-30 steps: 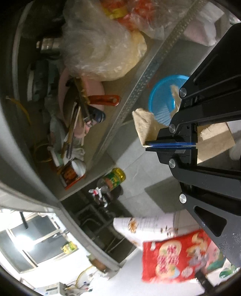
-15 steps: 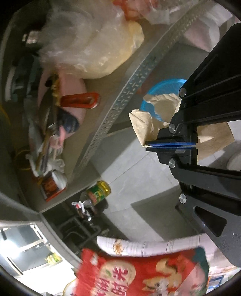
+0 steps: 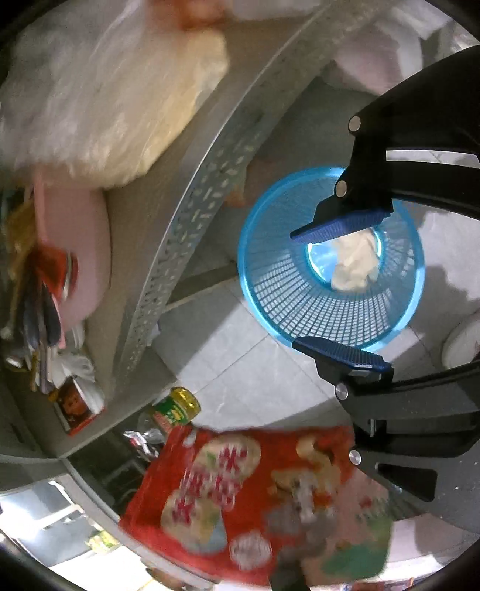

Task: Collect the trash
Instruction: 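Open the right tool to drop the paper while the left tool drops the snack bag into the basket, then move both tools back over the table, then grasp the red tin can with the right tool while the left tool grasps the clear plastic bag, then carry the can and plastic bag to the basket and open the left tool, then lower the red tin can into the blue basket and open the right tool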

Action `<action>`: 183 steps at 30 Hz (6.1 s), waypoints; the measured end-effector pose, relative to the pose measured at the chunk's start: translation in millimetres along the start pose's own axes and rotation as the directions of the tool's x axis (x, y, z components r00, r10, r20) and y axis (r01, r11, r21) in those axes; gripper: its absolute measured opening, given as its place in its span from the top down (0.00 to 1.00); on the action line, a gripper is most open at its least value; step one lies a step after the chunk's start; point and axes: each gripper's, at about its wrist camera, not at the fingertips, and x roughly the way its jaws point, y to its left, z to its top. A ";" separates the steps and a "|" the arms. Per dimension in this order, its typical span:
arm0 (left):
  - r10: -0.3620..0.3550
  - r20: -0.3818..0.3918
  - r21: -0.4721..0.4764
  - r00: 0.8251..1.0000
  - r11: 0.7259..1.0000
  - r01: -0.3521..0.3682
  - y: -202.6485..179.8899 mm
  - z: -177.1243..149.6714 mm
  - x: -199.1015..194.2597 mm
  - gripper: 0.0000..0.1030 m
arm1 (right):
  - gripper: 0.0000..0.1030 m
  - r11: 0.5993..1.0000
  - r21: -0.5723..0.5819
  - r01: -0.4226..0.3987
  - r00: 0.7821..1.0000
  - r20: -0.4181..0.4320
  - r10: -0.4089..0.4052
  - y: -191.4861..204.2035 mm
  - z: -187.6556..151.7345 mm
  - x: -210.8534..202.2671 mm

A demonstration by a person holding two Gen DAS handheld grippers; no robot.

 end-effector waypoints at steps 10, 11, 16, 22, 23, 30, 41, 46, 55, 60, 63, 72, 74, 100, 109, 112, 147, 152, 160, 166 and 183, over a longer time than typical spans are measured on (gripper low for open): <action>0.010 -0.142 -0.039 0.990 0.999 -0.016 -30.3 18.2 87.3 0.78 | 0.48 0.989 0.142 0.035 0.999 0.006 -0.037 -49.3 -73.0 -70.0; 0.020 -0.141 -0.036 0.990 0.999 -0.026 -31.7 17.8 88.7 0.73 | 0.48 0.988 0.149 0.042 0.999 -0.003 -0.042 -53.6 -80.7 -74.3; -0.039 -0.098 -0.056 0.994 0.998 0.033 -31.9 11.7 58.8 0.65 | 0.48 0.987 0.139 0.080 0.996 -0.046 -0.075 -64.5 -110.4 -86.9; -0.065 -0.010 -0.065 0.998 0.996 0.064 -19.0 4.8 -14.2 0.61 | 0.48 0.990 0.129 0.060 0.997 -0.053 -0.053 -48.2 -115.8 -90.8; -0.069 0.015 -0.065 0.998 0.995 0.070 -16.3 1.5 -33.1 0.61 | 0.48 0.991 0.119 0.053 0.998 -0.041 -0.049 -42.9 -113.9 -94.7; -0.063 0.140 -0.013 0.988 0.998 0.066 -11.7 -45.6 -139.4 0.51 | 0.44 0.998 0.052 0.024 1.000 0.017 -0.025 -6.0 -96.5 -116.2; 0.014 0.317 -0.066 0.948 0.998 0.007 44.9 -194.3 -265.2 0.40 | 0.33 0.984 -0.104 -0.144 0.985 0.080 0.153 69.2 -80.9 -171.1; 0.166 0.375 -0.161 0.912 0.981 -0.113 88.5 -266.0 -313.1 0.38 | 0.25 0.946 -0.167 -0.276 0.956 0.058 0.289 112.7 -78.8 -187.4; 0.359 0.410 -0.352 0.838 0.910 -0.218 163.7 -335.9 -360.6 0.38 | 0.24 0.806 -0.319 -0.498 0.863 -0.093 0.497 228.0 -84.2 -188.4; 0.350 0.445 -0.410 0.824 0.898 -0.160 191.9 -337.0 -370.5 0.38 | 0.24 0.711 -0.423 -0.561 0.817 -0.144 0.559 295.4 -96.6 -192.4; 0.307 0.472 -0.427 0.826 0.900 -0.091 205.2 -327.6 -370.7 0.38 | 0.24 0.663 -0.491 -0.566 0.805 -0.155 0.573 326.2 -112.1 -195.5; 0.220 0.438 -0.422 0.871 0.907 -0.017 220.6 -268.8 -341.5 0.39 | 0.24 0.635 -0.466 -0.616 0.769 -0.180 0.614 360.0 -89.0 -156.9; 0.220 0.429 -0.416 0.876 0.909 -0.025 220.2 -260.6 -334.4 0.42 | 0.20 0.598 -0.466 -0.652 0.743 -0.235 0.627 371.7 -81.5 -144.9; 0.333 0.344 -0.467 0.878 0.872 -0.148 231.7 -247.1 -300.6 0.91 | 0.29 0.474 -0.547 -0.690 0.710 -0.386 0.589 435.6 -88.1 -86.8; 0.358 0.364 -0.462 0.860 0.871 -0.167 226.2 -247.9 -303.5 0.93 | 0.33 0.471 -0.573 -0.671 0.722 -0.361 0.590 434.1 -89.5 -88.7; 0.368 0.383 -0.456 0.847 0.873 -0.173 222.6 -248.5 -307.8 0.93 | 0.33 0.475 -0.559 -0.680 0.713 -0.353 0.606 428.4 -86.3 -91.9; 0.029 0.400 -0.009 0.916 1.000 -0.027 27.2 -138.8 -237.7 0.94 | 0.33 0.890 -0.117 -0.442 0.871 0.181 0.456 99.9 -17.1 -185.6; -0.023 0.259 0.075 0.966 0.997 0.004 -9.0 -94.5 -164.7 0.94 | 0.33 0.922 0.017 -0.386 0.909 0.180 0.377 47.6 -28.3 -167.2; 0.068 0.009 0.158 0.998 0.985 -0.069 -46.9 -39.5 -22.8 0.94 | 0.33 0.931 0.150 -0.333 0.939 0.144 0.312 -4.0 -53.4 -147.1; 0.204 -0.088 0.232 0.975 0.956 -0.179 -49.9 -23.8 61.3 0.91 | 0.33 0.920 0.222 -0.322 0.945 0.135 0.298 -30.6 -61.3 -143.0; 0.267 -0.068 0.103 0.961 0.960 -0.260 -18.6 4.1 42.4 0.57 | 0.33 0.912 0.280 -0.300 0.954 0.076 0.291 -48.3 -67.9 -109.0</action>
